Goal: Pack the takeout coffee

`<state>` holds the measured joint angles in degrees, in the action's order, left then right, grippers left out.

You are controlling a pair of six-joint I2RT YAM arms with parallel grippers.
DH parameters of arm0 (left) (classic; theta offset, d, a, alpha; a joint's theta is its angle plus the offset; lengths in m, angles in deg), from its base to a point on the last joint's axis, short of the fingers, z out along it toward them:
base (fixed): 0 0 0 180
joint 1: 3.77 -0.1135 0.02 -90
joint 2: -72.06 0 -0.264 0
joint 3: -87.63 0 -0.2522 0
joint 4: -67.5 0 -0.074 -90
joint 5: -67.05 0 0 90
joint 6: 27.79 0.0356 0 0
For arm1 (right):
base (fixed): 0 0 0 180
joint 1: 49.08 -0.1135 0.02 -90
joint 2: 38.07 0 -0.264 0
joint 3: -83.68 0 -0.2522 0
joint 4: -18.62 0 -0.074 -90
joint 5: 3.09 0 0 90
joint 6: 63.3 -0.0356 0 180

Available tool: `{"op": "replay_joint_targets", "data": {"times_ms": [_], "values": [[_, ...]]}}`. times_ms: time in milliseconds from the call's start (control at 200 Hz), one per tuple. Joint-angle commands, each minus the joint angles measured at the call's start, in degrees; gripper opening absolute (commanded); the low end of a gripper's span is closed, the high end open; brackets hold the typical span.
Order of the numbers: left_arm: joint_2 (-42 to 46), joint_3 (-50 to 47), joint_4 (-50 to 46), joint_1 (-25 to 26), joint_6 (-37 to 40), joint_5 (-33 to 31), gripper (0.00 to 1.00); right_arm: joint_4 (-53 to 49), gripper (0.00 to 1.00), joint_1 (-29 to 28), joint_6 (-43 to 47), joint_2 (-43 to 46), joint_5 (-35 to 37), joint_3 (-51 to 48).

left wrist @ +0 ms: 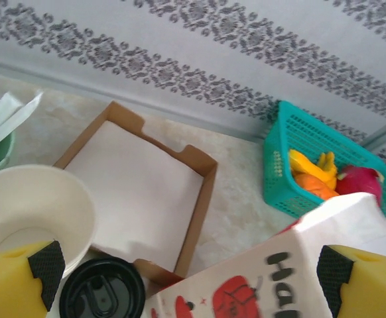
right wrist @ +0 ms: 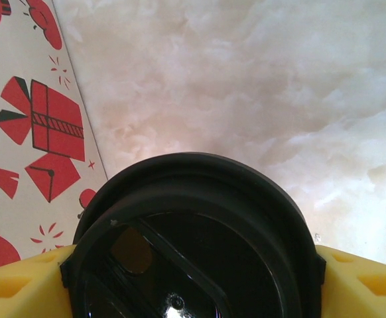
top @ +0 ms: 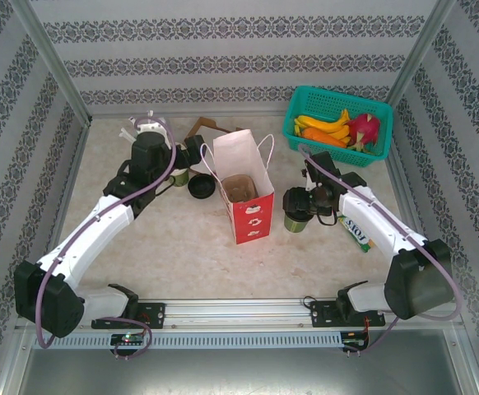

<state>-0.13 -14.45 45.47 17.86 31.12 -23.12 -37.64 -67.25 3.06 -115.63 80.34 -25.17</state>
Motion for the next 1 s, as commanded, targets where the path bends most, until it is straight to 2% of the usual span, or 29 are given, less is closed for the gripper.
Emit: {"op": "replay_joint_targets", "data": {"times_ms": [0,145,305,430,679,804,994], "values": [[-1.5,7.7,-8.7,-1.1,4.3,3.4,0.99,-4.1,0.81,-0.8,0.3,1.0,2.2,-1.3],[-5.3,17.0,-20.7,-2.3,7.3,7.1,0.99,-5.5,0.88,-0.9,0.2,1.9,2.5,0.1],[-6.8,20.7,-26.6,-3.0,4.9,5.4,0.99,-7.7,0.98,-1.0,-1.7,2.7,3.1,2.2],[-7.1,23.1,-29.8,-3.2,2.8,7.2,0.99,-10.2,0.98,-1.1,-3.8,2.2,1.1,4.5],[-6.6,28.2,-35.9,-3.2,2.7,17.6,0.99,-15.5,0.98,-1.4,-7.4,-2.6,0.8,9.1],[-5.4,27.8,-36.6,-3.2,5.1,19.2,1.0,-16.6,0.98,-1.8,-7.5,-4.7,2.9,10.0],[-5.1,26.8,-36.7,-3.2,6.6,20.1,1.0,-18.1,0.98,-2.6,-7.0,-7.0,2.2,12.0]]}}
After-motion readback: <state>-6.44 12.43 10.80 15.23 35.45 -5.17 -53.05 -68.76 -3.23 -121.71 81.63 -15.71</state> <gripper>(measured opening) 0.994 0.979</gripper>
